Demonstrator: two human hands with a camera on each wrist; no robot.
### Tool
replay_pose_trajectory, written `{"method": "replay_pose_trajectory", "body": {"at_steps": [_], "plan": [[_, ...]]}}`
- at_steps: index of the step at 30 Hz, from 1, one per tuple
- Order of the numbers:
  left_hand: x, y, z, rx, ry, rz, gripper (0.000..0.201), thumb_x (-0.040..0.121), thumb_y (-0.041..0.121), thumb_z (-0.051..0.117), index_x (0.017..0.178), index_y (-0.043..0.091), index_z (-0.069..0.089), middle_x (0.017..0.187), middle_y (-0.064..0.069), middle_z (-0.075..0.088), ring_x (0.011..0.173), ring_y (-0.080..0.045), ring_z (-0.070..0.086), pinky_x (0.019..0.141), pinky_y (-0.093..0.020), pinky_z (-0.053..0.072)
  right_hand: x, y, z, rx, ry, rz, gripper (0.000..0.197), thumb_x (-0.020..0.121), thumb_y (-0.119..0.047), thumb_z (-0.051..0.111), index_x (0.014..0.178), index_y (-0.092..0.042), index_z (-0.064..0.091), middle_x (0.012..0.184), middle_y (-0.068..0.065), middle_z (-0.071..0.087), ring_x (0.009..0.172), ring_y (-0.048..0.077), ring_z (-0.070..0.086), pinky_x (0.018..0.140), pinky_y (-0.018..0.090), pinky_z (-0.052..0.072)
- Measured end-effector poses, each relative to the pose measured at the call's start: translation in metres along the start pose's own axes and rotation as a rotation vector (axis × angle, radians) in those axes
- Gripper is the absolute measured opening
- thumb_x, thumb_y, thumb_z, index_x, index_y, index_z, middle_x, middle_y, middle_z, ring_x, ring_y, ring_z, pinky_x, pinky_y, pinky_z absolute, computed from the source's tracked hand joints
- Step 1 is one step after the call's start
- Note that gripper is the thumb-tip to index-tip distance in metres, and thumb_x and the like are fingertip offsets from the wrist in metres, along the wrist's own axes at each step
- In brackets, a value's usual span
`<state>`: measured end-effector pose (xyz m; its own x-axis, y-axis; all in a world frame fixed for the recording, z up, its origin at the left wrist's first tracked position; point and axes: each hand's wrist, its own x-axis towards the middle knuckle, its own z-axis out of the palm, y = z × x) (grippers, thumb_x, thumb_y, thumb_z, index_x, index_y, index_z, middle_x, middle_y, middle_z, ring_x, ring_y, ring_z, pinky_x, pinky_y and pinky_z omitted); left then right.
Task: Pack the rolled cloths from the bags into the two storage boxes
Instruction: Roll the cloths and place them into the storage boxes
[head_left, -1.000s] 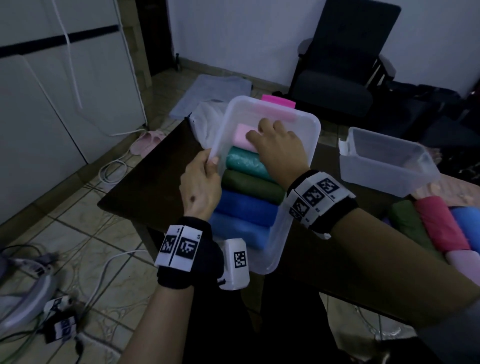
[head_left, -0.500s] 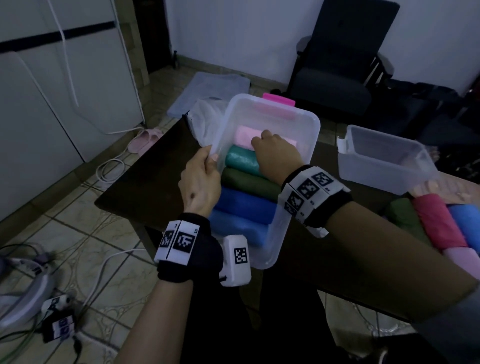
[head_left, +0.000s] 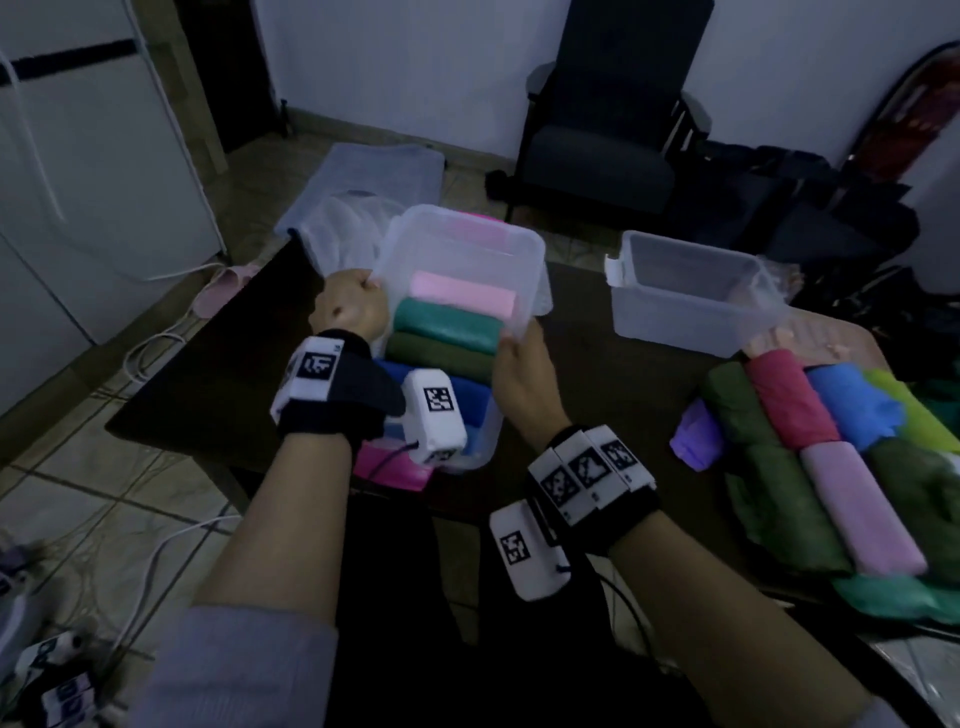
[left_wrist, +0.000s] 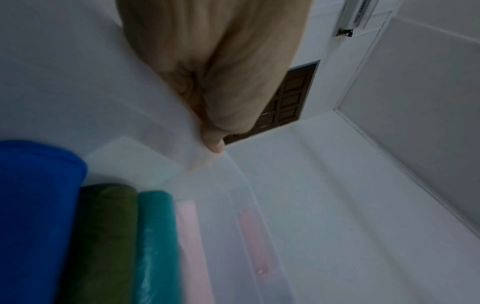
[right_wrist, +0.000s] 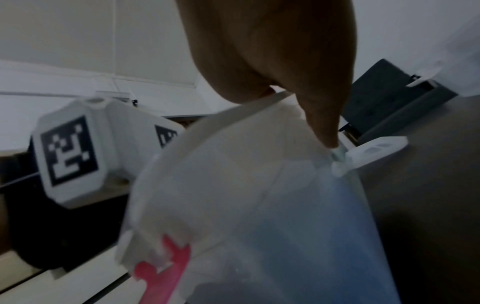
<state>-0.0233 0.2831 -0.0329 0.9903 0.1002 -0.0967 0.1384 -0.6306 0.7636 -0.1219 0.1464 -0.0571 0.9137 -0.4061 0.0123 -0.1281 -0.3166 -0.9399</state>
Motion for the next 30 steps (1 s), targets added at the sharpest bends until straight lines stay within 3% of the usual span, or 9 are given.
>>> {"method": "replay_pose_trajectory", "body": {"at_steps": [4, 7, 12, 15, 20, 23, 26, 28, 30], "plan": [[0.012, 0.011, 0.005, 0.159, -0.092, -0.036, 0.039, 0.098, 0.021, 0.041, 0.133, 0.006, 0.049, 0.142, -0.019, 0.043, 0.127, -0.036, 0.044, 0.104, -0.034, 0.034, 0.016, 0.006, 0.000, 0.031, -0.001, 0.075, 0.036, 0.100, -0.022, 0.034, 0.132, -0.010, 0.043, 0.120, 0.009, 0.059, 0.108, 0.024, 0.058, 0.097, 0.045, 0.046], [0.016, 0.023, 0.010, 0.269, -0.130, -0.072, 0.036, 0.102, 0.010, 0.031, 0.134, 0.002, 0.044, 0.142, -0.018, 0.042, 0.131, -0.032, 0.040, 0.105, -0.035, 0.032, 0.023, 0.005, -0.003, -0.012, -0.004, 0.126, 0.037, 0.101, -0.022, 0.032, 0.132, -0.005, 0.043, 0.126, 0.013, 0.055, 0.115, 0.029, 0.054, 0.095, 0.031, 0.042], [0.019, 0.021, 0.017, 0.495, -0.150, 0.059, 0.050, 0.099, 0.025, 0.044, 0.141, 0.004, 0.030, 0.149, -0.014, 0.031, 0.137, -0.029, 0.032, 0.110, -0.033, 0.027, 0.029, 0.007, -0.008, -0.064, -0.030, 0.161, 0.040, 0.103, -0.023, 0.028, 0.135, -0.001, 0.037, 0.133, 0.017, 0.049, 0.120, 0.032, 0.049, 0.083, 0.024, 0.033], [0.019, 0.025, 0.018, 0.570, -0.218, 0.078, 0.056, 0.096, 0.026, 0.050, 0.142, 0.003, 0.028, 0.149, -0.017, 0.029, 0.137, -0.030, 0.032, 0.110, -0.032, 0.027, 0.027, 0.007, -0.010, -0.066, -0.055, 0.161, 0.041, 0.103, -0.025, 0.029, 0.136, -0.001, 0.036, 0.133, 0.018, 0.048, 0.121, 0.032, 0.048, 0.085, 0.024, 0.033], [0.024, 0.030, 0.009, 0.593, -0.249, 0.095, 0.063, 0.086, 0.008, 0.064, 0.140, -0.002, 0.034, 0.147, -0.025, 0.028, 0.135, -0.040, 0.032, 0.108, -0.042, 0.029, 0.018, 0.013, -0.029, -0.177, -0.115, 0.152, 0.043, 0.101, -0.033, 0.034, 0.132, -0.003, 0.041, 0.131, 0.017, 0.050, 0.121, 0.031, 0.049, 0.097, 0.034, 0.039], [0.026, 0.055, 0.001, 0.339, -0.129, 0.082, 0.050, 0.093, 0.017, 0.053, 0.136, -0.005, 0.040, 0.140, -0.026, 0.040, 0.129, -0.039, 0.041, 0.103, -0.041, 0.035, 0.008, 0.033, -0.066, -0.421, -0.034, 0.184, 0.040, 0.097, -0.020, 0.044, 0.135, -0.010, 0.041, 0.136, 0.015, 0.042, 0.124, 0.029, 0.045, 0.104, 0.036, 0.038], [0.001, 0.093, -0.001, 0.185, -0.090, 0.244, 0.042, 0.094, 0.019, 0.052, 0.130, -0.002, 0.050, 0.136, -0.021, 0.048, 0.124, -0.036, 0.046, 0.103, -0.038, 0.036, -0.004, 0.056, -0.114, -0.682, 0.136, 0.245, 0.040, 0.092, -0.013, 0.046, 0.132, -0.011, 0.042, 0.135, 0.014, 0.039, 0.126, 0.032, 0.038, 0.100, 0.043, 0.037], [-0.035, 0.117, 0.003, 0.108, -0.155, 0.349, 0.039, 0.094, 0.025, 0.053, 0.129, 0.008, 0.054, 0.134, -0.012, 0.052, 0.122, -0.028, 0.048, 0.104, -0.035, 0.036, -0.012, 0.067, -0.145, -0.826, 0.232, 0.303, 0.039, 0.089, -0.012, 0.048, 0.127, -0.008, 0.042, 0.133, 0.015, 0.038, 0.125, 0.033, 0.036, 0.097, 0.044, 0.037], [-0.082, 0.130, 0.013, 0.037, -0.337, 0.412, 0.033, 0.095, 0.031, 0.051, 0.125, 0.018, 0.055, 0.120, 0.000, 0.053, 0.110, -0.018, 0.049, 0.093, -0.033, 0.038, -0.018, 0.078, -0.172, -0.946, 0.306, 0.355, 0.036, 0.091, -0.013, 0.046, 0.124, -0.004, 0.041, 0.132, 0.018, 0.039, 0.124, 0.035, 0.037, 0.094, 0.042, 0.038]]}}
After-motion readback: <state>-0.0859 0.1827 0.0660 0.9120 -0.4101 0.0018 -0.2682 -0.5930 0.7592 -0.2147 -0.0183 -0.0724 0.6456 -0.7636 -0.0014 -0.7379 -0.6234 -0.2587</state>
